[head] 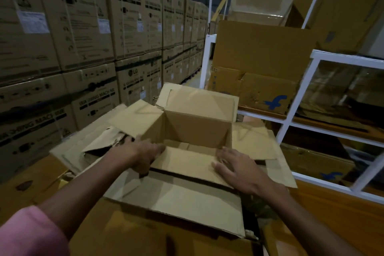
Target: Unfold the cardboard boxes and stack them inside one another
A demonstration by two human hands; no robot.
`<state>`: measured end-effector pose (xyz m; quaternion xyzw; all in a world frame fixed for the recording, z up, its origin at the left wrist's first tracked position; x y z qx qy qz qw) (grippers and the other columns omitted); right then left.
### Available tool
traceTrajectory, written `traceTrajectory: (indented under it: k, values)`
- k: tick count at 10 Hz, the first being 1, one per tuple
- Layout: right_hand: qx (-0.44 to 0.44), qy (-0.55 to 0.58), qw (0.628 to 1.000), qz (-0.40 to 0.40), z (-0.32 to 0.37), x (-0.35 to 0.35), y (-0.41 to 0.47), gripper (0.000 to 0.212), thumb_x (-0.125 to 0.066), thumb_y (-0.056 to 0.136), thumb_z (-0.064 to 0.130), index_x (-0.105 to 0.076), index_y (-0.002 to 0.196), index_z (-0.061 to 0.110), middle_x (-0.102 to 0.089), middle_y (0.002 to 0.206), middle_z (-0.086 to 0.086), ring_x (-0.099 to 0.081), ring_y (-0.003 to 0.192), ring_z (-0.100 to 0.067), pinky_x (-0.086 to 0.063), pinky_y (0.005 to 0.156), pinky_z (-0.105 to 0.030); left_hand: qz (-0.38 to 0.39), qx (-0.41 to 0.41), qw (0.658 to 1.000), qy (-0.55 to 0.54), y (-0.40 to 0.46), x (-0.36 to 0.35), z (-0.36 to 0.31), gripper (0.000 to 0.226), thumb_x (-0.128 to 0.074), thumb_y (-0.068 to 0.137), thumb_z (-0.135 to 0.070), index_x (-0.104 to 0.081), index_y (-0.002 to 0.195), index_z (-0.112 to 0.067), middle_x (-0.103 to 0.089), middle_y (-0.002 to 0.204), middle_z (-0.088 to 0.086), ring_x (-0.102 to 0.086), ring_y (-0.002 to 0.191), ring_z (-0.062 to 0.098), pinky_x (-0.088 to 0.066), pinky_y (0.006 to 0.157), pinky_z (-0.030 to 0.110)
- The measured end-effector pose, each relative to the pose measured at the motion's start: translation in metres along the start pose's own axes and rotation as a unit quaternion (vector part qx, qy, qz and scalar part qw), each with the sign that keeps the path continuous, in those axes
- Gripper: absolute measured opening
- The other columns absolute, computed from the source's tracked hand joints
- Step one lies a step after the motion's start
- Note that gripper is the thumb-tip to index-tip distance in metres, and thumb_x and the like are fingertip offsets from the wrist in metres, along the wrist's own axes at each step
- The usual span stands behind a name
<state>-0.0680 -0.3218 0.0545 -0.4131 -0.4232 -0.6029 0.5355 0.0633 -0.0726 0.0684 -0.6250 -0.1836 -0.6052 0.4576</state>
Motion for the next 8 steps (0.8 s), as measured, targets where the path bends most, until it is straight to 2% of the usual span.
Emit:
traceTrajectory:
  k: [1, 2, 3, 4, 5, 6, 7, 8]
  values:
    - [-0.022, 0.006, 1.000, -0.018, 0.007, -0.007, 0.001, 0.054, -0.035, 0.101, 0.063, -0.069, 0.121, 0.026, -0.070, 0.117, 0.004, -0.063, 0.099, -0.010, -0.051, 0.084, -0.032, -0.003, -0.033, 0.998, -0.053, -0.007, -0.009, -0.007, 0.063, -0.059, 0.095, -0.011, -0.039, 0.151, -0.033, -0.050, 0.146, 0.003, -0.046, 0.134, 0.026, -0.041, 0.110, 0.052]
    - [-0.063, -0.109, 0.988, -0.088, 0.008, -0.002, 0.005, 0.044, -0.037, 0.102, 0.060, -0.066, 0.099, 0.026, -0.070, 0.090, 0.000, -0.064, 0.078, -0.018, -0.055, 0.072, -0.034, -0.059, -0.038, 0.992, -0.103, -0.011, -0.005, -0.007, 0.039, -0.053, 0.099, -0.016, -0.055, 0.135, -0.030, -0.063, 0.128, 0.001, -0.059, 0.113, 0.020, -0.052, 0.099, 0.044]
    - [-0.067, -0.089, 0.981, -0.157, 0.007, 0.007, 0.008, 0.039, -0.043, 0.101, 0.057, -0.064, 0.090, 0.026, -0.069, 0.081, 0.003, -0.064, 0.070, -0.016, -0.057, 0.066, -0.034, -0.107, -0.027, 0.989, -0.102, -0.012, -0.002, -0.003, 0.031, -0.053, 0.097, -0.023, -0.058, 0.127, -0.026, -0.063, 0.113, 0.001, -0.062, 0.099, 0.020, -0.056, 0.087, 0.042]
    - [-0.061, -0.032, 0.983, -0.171, 0.008, 0.013, 0.005, 0.034, -0.050, 0.102, 0.052, -0.069, 0.091, 0.025, -0.067, 0.075, 0.006, -0.062, 0.065, -0.008, -0.056, 0.062, -0.028, -0.135, -0.028, 0.985, -0.105, -0.010, 0.001, -0.005, 0.031, -0.055, 0.096, -0.029, -0.056, 0.127, -0.025, -0.065, 0.118, 0.001, -0.063, 0.102, 0.021, -0.057, 0.089, 0.045]
    - [-0.067, -0.022, 0.984, -0.161, 0.002, 0.012, 0.002, 0.035, -0.051, 0.101, 0.051, -0.070, 0.089, 0.024, -0.065, 0.072, 0.008, -0.061, 0.064, -0.006, -0.050, 0.057, -0.025, -0.154, -0.036, 0.981, -0.115, -0.009, 0.002, -0.011, 0.035, -0.055, 0.095, -0.029, -0.055, 0.130, -0.024, -0.066, 0.120, 0.002, -0.064, 0.104, 0.022, -0.057, 0.090, 0.046]
    - [-0.065, -0.022, 0.984, -0.164, -0.009, 0.010, 0.001, 0.035, -0.050, 0.101, 0.053, -0.070, 0.092, 0.025, -0.066, 0.075, 0.008, -0.061, 0.066, -0.008, -0.057, 0.062, -0.032, -0.201, -0.056, 0.971, -0.119, -0.008, 0.004, -0.024, 0.032, -0.052, 0.097, -0.028, -0.057, 0.128, -0.021, -0.066, 0.120, 0.004, -0.062, 0.104, 0.022, -0.055, 0.087, 0.042]
    - [-0.054, -0.031, 0.985, -0.161, -0.013, 0.007, -0.003, 0.036, -0.049, 0.101, 0.055, -0.069, 0.094, 0.025, -0.068, 0.081, 0.007, -0.061, 0.072, -0.009, -0.058, 0.068, -0.038, -0.251, -0.071, 0.959, -0.108, -0.007, 0.008, -0.044, 0.040, -0.050, 0.101, -0.034, -0.053, 0.139, -0.020, -0.057, 0.139, 0.004, -0.047, 0.134, 0.026, -0.046, 0.104, 0.049]
    - [-0.020, -0.034, 0.980, -0.196, -0.015, 0.010, -0.008, 0.036, -0.048, 0.101, 0.054, -0.069, 0.104, 0.024, -0.071, 0.100, 0.003, -0.062, 0.092, -0.015, -0.055, 0.080, -0.038, -0.287, -0.087, 0.949, -0.098, -0.001, 0.011, -0.069, 0.054, -0.047, 0.103, -0.043, -0.041, 0.152, -0.022, -0.032, 0.164, 0.002, -0.014, 0.155, 0.028, -0.025, 0.121, 0.058]
Point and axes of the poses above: each hand's wrist, its own y-axis towards the middle knuckle, its own x-axis out of the back of the hand, z = x × y, the point moved 4 cm from there along y, towards the middle knuckle
